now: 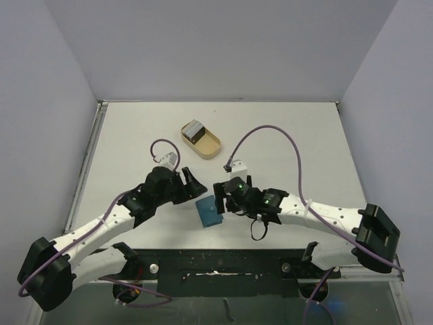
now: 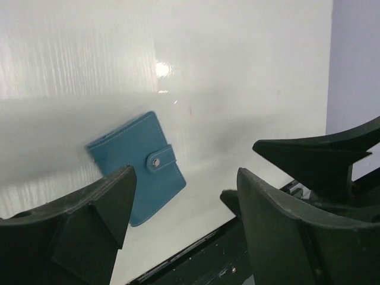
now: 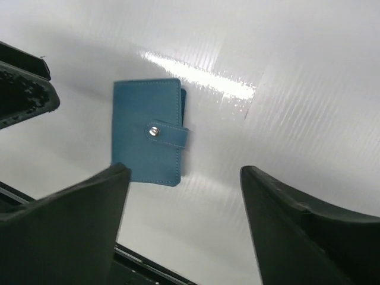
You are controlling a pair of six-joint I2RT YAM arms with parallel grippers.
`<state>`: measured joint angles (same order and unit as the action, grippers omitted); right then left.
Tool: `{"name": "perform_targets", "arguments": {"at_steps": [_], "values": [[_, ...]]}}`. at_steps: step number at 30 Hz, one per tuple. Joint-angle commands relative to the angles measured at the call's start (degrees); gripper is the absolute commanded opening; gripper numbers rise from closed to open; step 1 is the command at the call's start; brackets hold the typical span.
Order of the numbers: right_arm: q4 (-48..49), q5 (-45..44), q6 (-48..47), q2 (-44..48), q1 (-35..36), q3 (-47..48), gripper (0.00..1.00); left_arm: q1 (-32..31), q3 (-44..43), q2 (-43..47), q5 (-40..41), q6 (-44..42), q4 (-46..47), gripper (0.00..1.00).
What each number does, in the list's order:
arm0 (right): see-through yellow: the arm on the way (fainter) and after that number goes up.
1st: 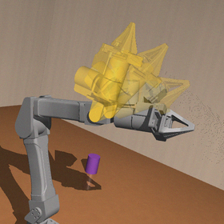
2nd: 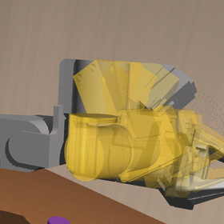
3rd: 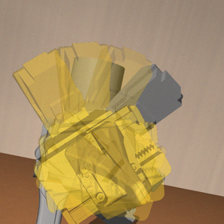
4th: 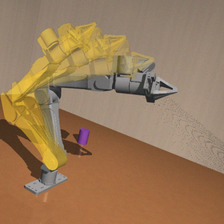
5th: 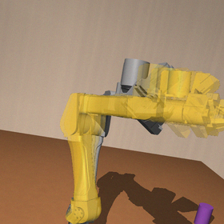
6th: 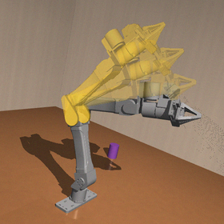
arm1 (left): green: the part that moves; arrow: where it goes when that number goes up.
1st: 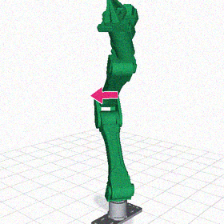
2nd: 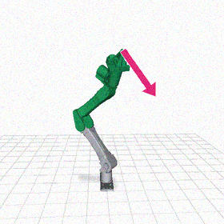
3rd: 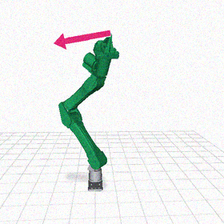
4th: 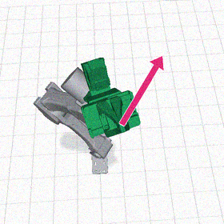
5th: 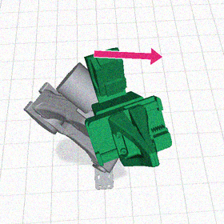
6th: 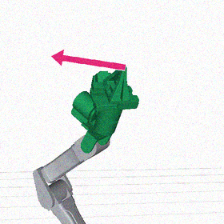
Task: Put the credit cards into the card holder
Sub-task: Close the card holder at the center of the board, then reset both arms
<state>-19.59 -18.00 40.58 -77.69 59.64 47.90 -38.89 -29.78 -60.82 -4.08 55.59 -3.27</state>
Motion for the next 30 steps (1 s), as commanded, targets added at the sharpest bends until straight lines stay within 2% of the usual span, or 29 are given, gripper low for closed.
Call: {"name": "perform_targets", "arguments": {"at_steps": [1,2,3,9,14,23,30], "values": [[-0.5,-8.1,-0.6,9.1,0.3,1.0,0.87,0.5,-10.8,4.8,5.6,-8.5,-12.8,0.69],[-1.3,-9.0,-0.8,10.7,0.3,1.5,0.97,0.5,-13.8,5.5,6.6,-9.9,-15.0,0.69],[-2.3,-10.0,-0.9,12.3,0.4,2.1,0.98,0.5,-15.9,6.1,7.3,-11.3,-17.1,0.7],[-7.1,-15.3,-0.6,21.9,0.2,5.1,0.98,0.5,-25.1,10.9,10.9,-16.0,-23.9,0.72],[-8.9,-17.7,0.1,27.2,0.3,6.3,0.98,0.5,-27.8,15.6,13.5,-18.4,-27.0,0.73],[-8.7,-18.1,5.5,30.8,0.3,4.2,0.98,0.5,-19.8,25.5,14.5,-16.6,-21.3,0.74],[-6.8,-18.3,7.0,31.5,0.3,2.0,0.98,0.5,-14.6,28.0,13.4,-14.7,-19.5,0.74]]}}
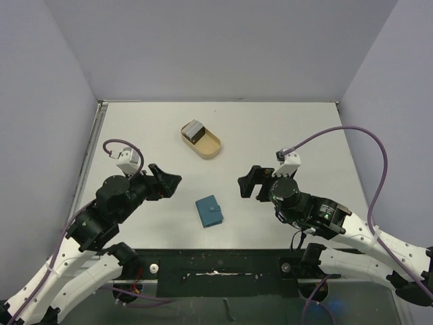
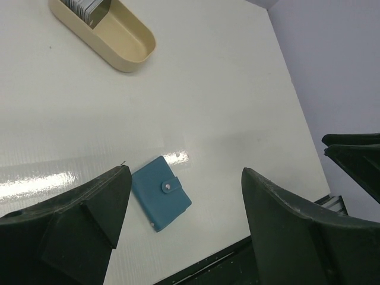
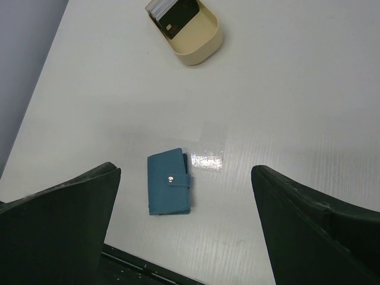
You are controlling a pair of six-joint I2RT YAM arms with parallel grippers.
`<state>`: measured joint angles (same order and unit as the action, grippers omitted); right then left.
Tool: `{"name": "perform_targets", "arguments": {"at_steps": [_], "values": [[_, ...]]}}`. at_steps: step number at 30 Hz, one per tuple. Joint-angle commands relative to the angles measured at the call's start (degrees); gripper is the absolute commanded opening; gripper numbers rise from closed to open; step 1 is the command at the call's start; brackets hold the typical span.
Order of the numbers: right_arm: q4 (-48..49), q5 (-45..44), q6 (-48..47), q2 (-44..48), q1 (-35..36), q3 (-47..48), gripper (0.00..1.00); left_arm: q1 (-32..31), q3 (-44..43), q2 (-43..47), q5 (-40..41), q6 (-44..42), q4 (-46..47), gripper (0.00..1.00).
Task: Put the credit cards into the card holder
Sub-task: Reset both arms
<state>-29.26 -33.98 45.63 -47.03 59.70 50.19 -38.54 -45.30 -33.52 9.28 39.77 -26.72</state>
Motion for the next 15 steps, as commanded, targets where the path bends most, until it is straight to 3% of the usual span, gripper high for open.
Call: {"name": "perform_targets", "arguments": {"at_steps": [1,15], "values": [[2.5,-2.4,2.4,0.8,0.2,-0.3,0.98,0.1,1.0,0.7,-0.1,1.1,4.3,0.74],[2.4,-1.2,5.1,1.5,0.2,-1.5,0.98,0.2,1.4,-0.1,-0.6,2.7,5.1,0.74]]}}
